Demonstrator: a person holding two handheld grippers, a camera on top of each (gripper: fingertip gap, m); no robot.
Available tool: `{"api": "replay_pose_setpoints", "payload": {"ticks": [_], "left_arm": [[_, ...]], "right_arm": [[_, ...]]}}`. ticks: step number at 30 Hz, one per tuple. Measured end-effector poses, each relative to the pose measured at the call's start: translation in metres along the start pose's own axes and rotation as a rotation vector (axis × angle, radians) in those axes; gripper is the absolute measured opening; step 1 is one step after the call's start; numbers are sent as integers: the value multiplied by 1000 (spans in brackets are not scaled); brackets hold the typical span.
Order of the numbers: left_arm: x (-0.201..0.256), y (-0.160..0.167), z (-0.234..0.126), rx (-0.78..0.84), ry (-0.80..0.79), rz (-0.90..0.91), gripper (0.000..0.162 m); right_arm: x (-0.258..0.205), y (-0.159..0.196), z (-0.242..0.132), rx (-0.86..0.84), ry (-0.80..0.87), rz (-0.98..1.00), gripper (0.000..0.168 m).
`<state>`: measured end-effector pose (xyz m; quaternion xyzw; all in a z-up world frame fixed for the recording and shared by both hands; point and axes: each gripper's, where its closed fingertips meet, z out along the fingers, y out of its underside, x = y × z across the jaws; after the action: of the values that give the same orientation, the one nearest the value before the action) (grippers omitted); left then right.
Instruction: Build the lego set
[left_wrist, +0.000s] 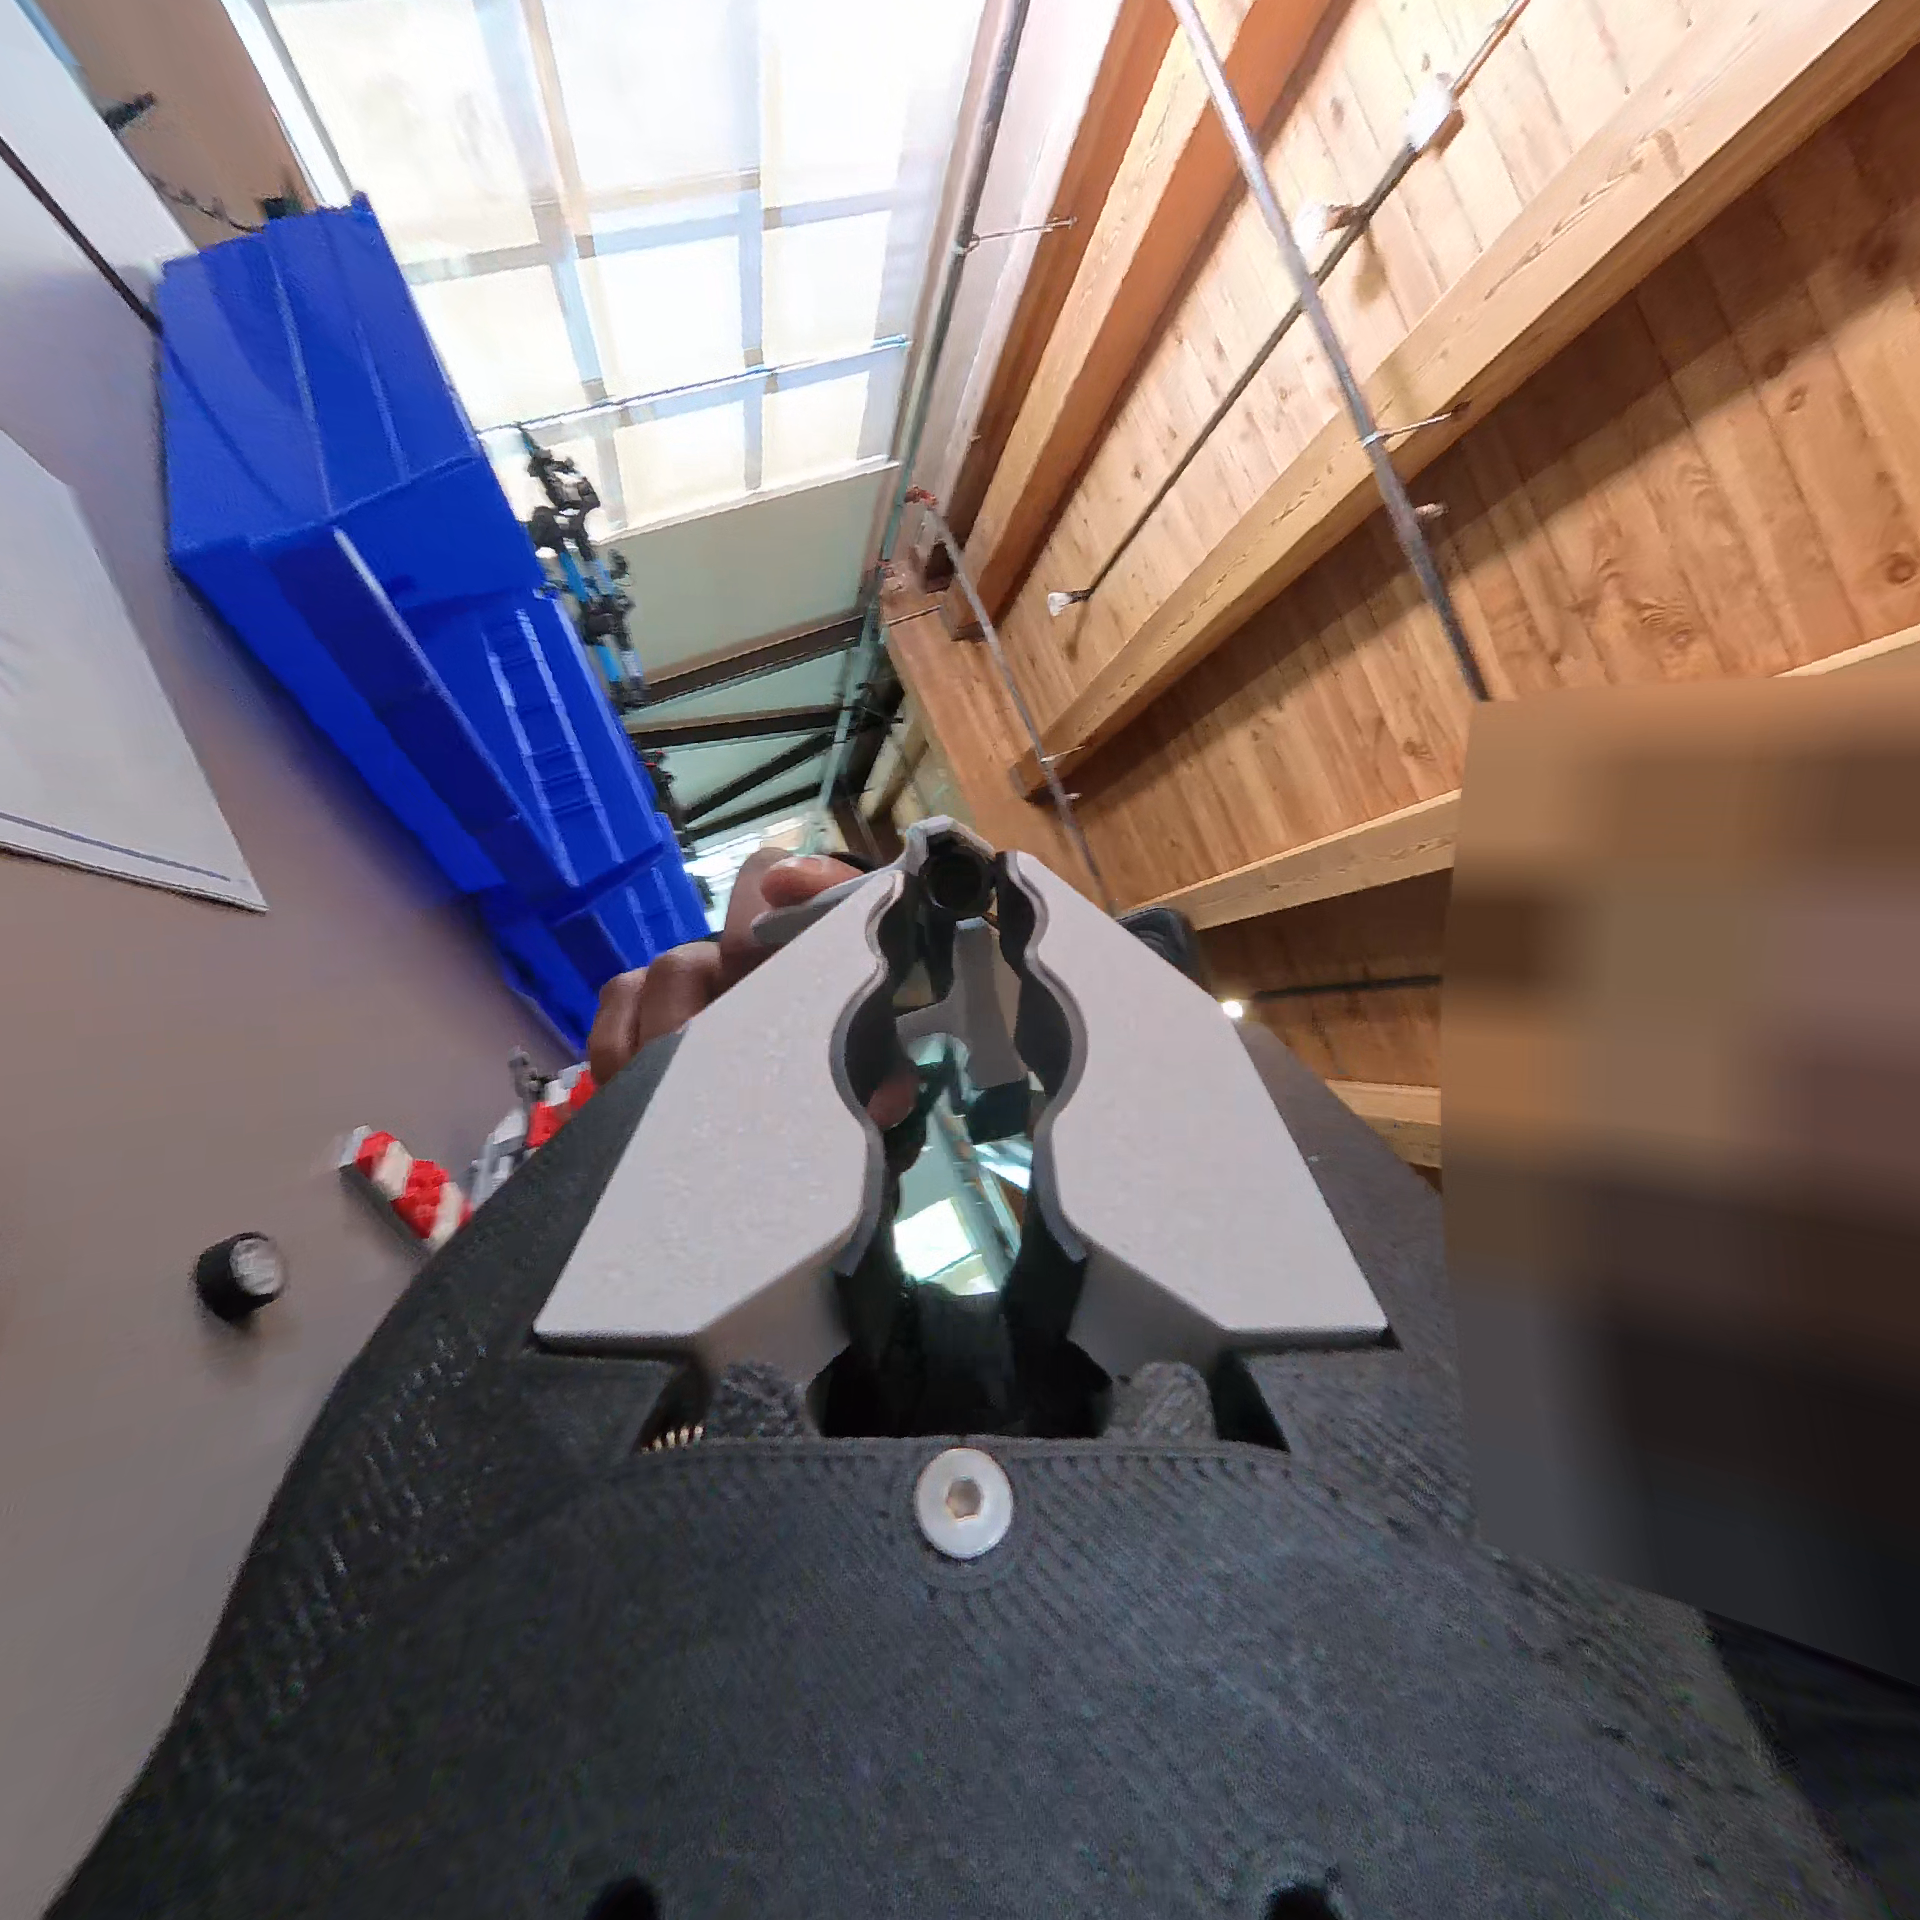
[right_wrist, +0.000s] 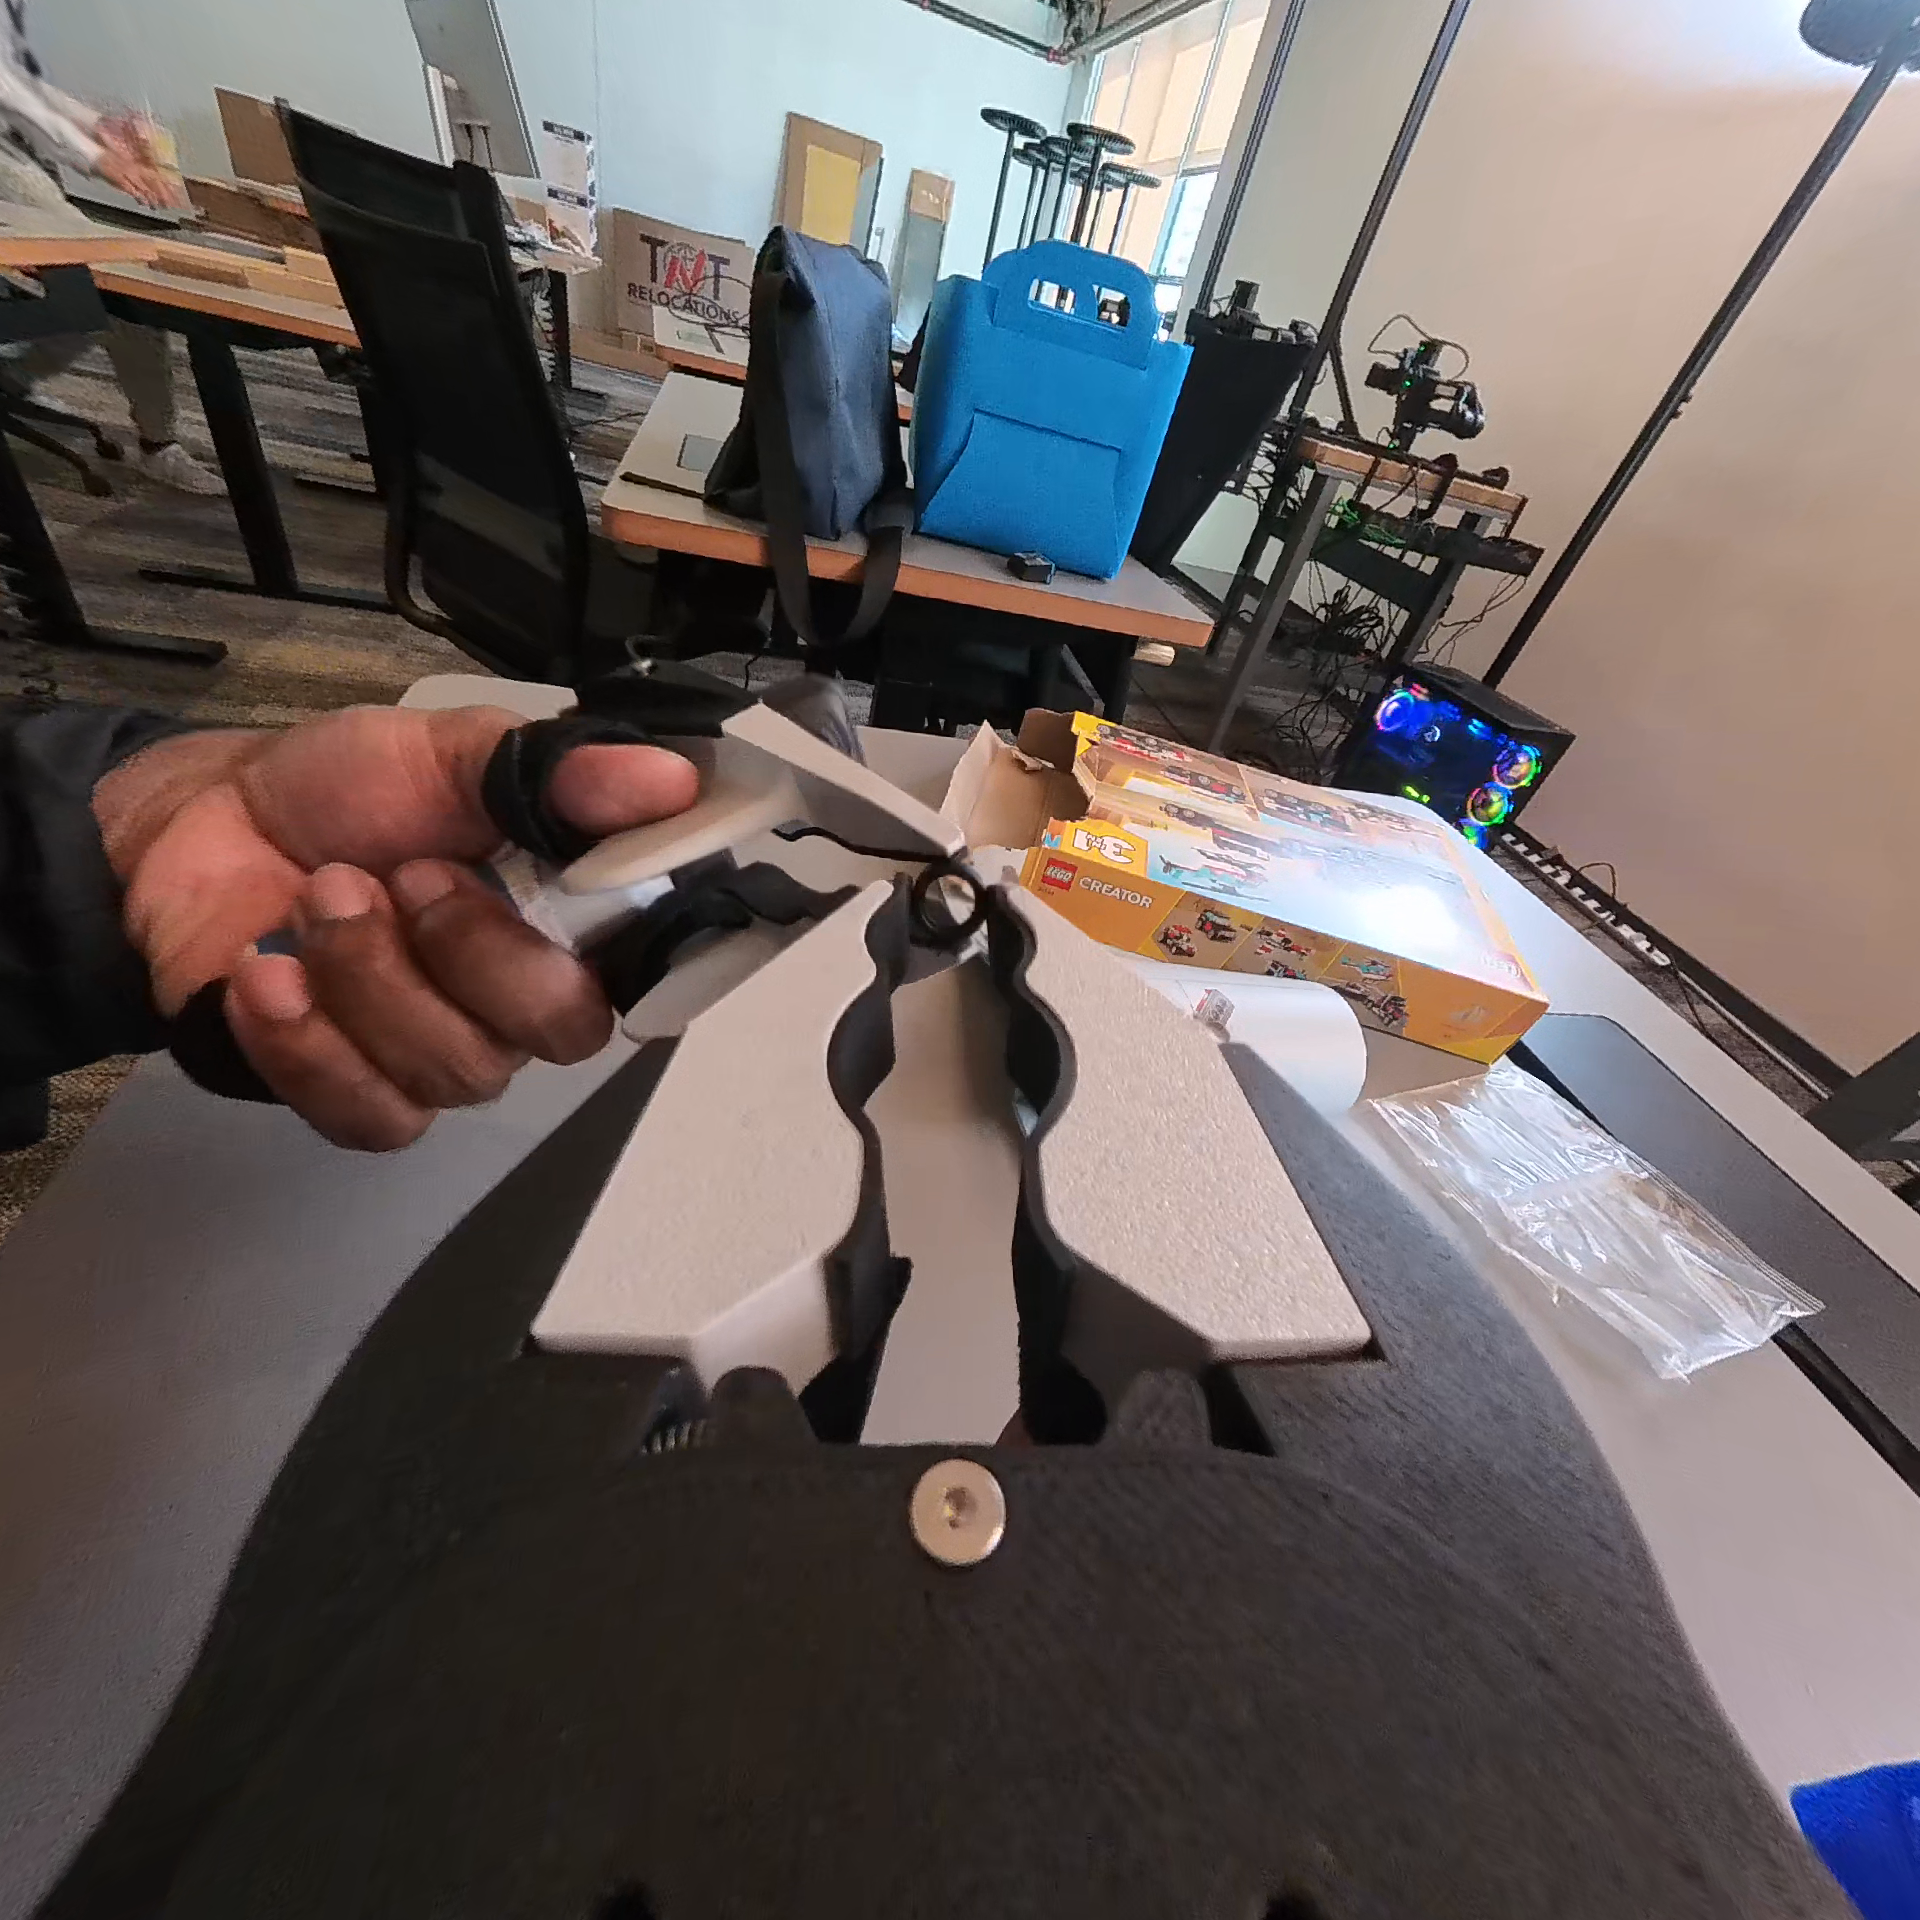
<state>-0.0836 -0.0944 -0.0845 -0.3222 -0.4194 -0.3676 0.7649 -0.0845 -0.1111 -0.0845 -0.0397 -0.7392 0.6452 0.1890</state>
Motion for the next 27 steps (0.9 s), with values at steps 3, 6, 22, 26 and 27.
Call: {"api": "replay_pose_setpoints", "payload": {"ticks": [3,6,22,26,27], "left_arm": [[-8,-1,-4,-37,-140,137,22],[-10,2,-8,-120,-288,324,22],[-22,-4,-22,-148,-448,406,6],[-25,-5,-24,-143,-450,384,6],[-25,-5,-25,-145,-452,382,6]], "right_arm": [[1,5,0,-42,9,-7,14],[2,13,1,-115,16,-34,14],[-7,29,11,-287,-16,-152,14],[-7,32,13,-305,-23,-153,14],[-8,32,13,-308,-23,-156,14]]}}
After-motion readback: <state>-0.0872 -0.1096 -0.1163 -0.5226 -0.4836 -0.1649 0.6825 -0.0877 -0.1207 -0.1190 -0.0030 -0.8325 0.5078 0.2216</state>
